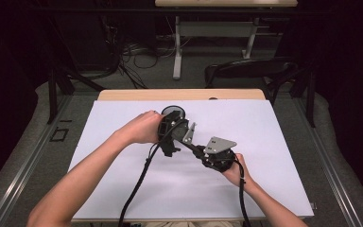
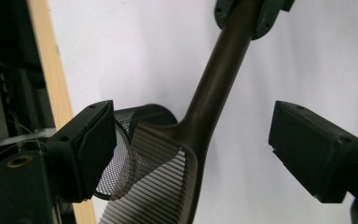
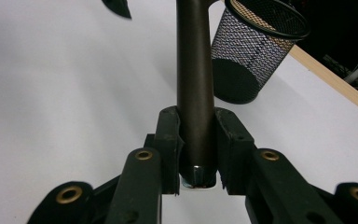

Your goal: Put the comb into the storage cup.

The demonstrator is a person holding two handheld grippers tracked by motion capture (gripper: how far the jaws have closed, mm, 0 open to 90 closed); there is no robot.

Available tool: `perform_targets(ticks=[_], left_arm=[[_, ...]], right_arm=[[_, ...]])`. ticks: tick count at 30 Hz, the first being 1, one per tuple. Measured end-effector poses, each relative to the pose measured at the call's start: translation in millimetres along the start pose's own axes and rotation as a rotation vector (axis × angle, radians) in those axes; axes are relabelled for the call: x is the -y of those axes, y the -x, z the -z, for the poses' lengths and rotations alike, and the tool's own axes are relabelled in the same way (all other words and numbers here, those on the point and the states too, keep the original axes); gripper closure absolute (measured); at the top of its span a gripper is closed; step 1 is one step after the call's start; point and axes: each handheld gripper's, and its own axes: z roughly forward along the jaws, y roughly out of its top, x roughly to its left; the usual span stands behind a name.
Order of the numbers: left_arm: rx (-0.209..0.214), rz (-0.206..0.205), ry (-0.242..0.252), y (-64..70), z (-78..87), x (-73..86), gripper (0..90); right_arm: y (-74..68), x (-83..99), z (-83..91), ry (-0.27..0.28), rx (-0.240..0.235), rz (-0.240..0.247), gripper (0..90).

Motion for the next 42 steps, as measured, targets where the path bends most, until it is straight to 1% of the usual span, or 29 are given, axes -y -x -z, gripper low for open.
perform_targets(ticks=[1, 2, 3, 4, 5, 6, 7, 9, 10, 11, 12, 13, 14, 15, 17, 18, 19, 20, 22, 24, 26, 30, 32, 33, 35, 36, 38, 40, 42], left_arm=[[-0.003, 0.029, 0.015, 0.9, 1.9, 2.6, 12.6], [-0.012, 0.046, 0.032, 2.0, 4.0, 4.9, 10.0], [-0.01, 0.072, 0.052, 3.1, 6.7, 7.6, 7.7], [-0.016, 0.107, 0.075, 4.5, 8.4, 10.5, 6.4], [-0.026, 0.13, 0.093, 5.4, 9.8, 13.7, 6.3], [-0.027, 0.153, 0.108, 6.5, 10.7, 17.2, 5.1], [-0.047, 0.183, 0.115, 8.5, 11.4, 20.8, 4.4], [-0.052, 0.213, 0.137, 12.3, 12.2, 25.7, 1.6], [-0.068, 0.235, 0.143, 14.5, 12.8, 27.7, 1.3], [-0.066, 0.257, 0.17, 17.2, 13.6, 29.9, 0.0], [-0.059, 0.267, 0.192, 18.8, 15.0, 32.2, 0.0], [-0.068, 0.285, 0.206, 20.8, 16.2, 34.1, 0.0], [-0.073, 0.288, 0.221, 22.3, 17.5, 36.5, 0.0], [-0.07, 0.305, 0.243, 24.4, 18.1, 38.6, 0.0], [-0.095, 0.334, 0.263, 29.3, 17.8, 42.5, 0.0], [-0.092, 0.352, 0.272, 31.5, 17.5, 44.7, 0.0], [-0.1, 0.367, 0.288, 34.1, 16.9, 46.8, 0.0], [-0.104, 0.389, 0.305, 37.2, 16.5, 49.0, 0.0], [-0.092, 0.429, 0.346, 42.3, 16.3, 53.7, 0.0], [-0.098, 0.474, 0.38, 47.0, 15.3, 58.1, 0.0], [-0.11, 0.533, 0.417, 50.5, 12.9, 64.1, 0.0], [-0.13, 0.62, 0.452, 57.1, 4.6, 74.6, 0.0], [-0.156, 0.653, 0.445, 60.3, 0.9, 78.2, 0.0], [-0.162, 0.667, 0.448, 61.7, -1.0, 80.0, 0.0], [-0.166, 0.713, 0.466, 64.1, -4.5, 83.6, 0.0], [-0.176, 0.732, 0.466, 65.3, -6.3, 85.0, 0.0], [-0.187, 0.759, 0.467, 66.9, -9.5, 87.2, 0.0], [-0.209, 0.793, 0.475, 68.4, -11.7, 88.4, 0.0], [-0.211, 0.814, 0.48, 69.3, -13.8, 89.5, 0.0]], right_arm=[[0.5, 0.4, 0.1, -0.003, 0.001, -0.002, 72.9], [1.1, 1.1, 0.2, -0.004, 0.008, -0.003, 72.9], [1.5, 1.7, 0.0, -0.003, 0.009, -0.009, 72.9], [2.1, 2.1, -0.1, -0.007, 0.01, -0.008, 72.9], [2.2, 2.4, 0.0, -0.007, 0.015, -0.011, 72.9], [2.5, 2.6, 0.1, -0.006, 0.016, -0.011, 72.9], [2.4, 2.6, 0.2, -0.006, 0.017, -0.01, 72.9], [2.3, 2.7, 0.4, -0.004, 0.023, -0.006, 72.9], [2.2, 2.7, 0.5, -0.003, 0.025, -0.007, 72.9], [2.1, 2.7, 0.7, -0.002, 0.031, -0.006, 72.9], [2.3, 2.6, 1.0, -0.001, 0.033, -0.005, 72.9], [2.4, 2.5, 1.3, 0.004, 0.034, -0.005, 72.9], [2.6, 2.3, 1.9, 0.005, 0.04, -0.003, 72.9], [2.8, 2.0, 2.5, 0.004, 0.041, -0.005, 72.9], [2.9, 2.1, 3.0, 0.011, 0.05, -0.005, 72.9], [2.8, 2.0, 3.2, 0.011, 0.052, -0.006, 72.9], [2.9, 2.2, 3.3, 0.012, 0.056, -0.008, 72.9], [3.2, 2.3, 3.4, 0.012, 0.06, -0.008, 72.8], [3.7, 2.6, 4.0, 0.013, 0.065, -0.012, 72.8], [4.2, 2.8, 4.5, 0.017, 0.068, -0.011, 72.9], [4.3, 2.9, 4.4, 0.021, 0.075, -0.012, 72.9], [3.8, 2.8, 4.3, 0.018, 0.084, -0.012, 72.8], [3.6, 2.7, 4.4, 0.021, 0.092, -0.013, 72.8], [3.8, 2.6, 4.5, 0.022, 0.095, -0.014, 72.8], [3.9, 2.6, 4.6, 0.026, 0.101, -0.017, 72.8], [3.7, 2.4, 4.9, 0.028, 0.104, -0.017, 72.8], [2.8, 1.7, 5.4, 0.035, 0.114, -0.014, 72.8], [1.8, 0.9, 6.0, 0.042, 0.122, -0.015, 72.8], [0.8, 0.1, 6.4, 0.051, 0.127, -0.018, 72.8]])
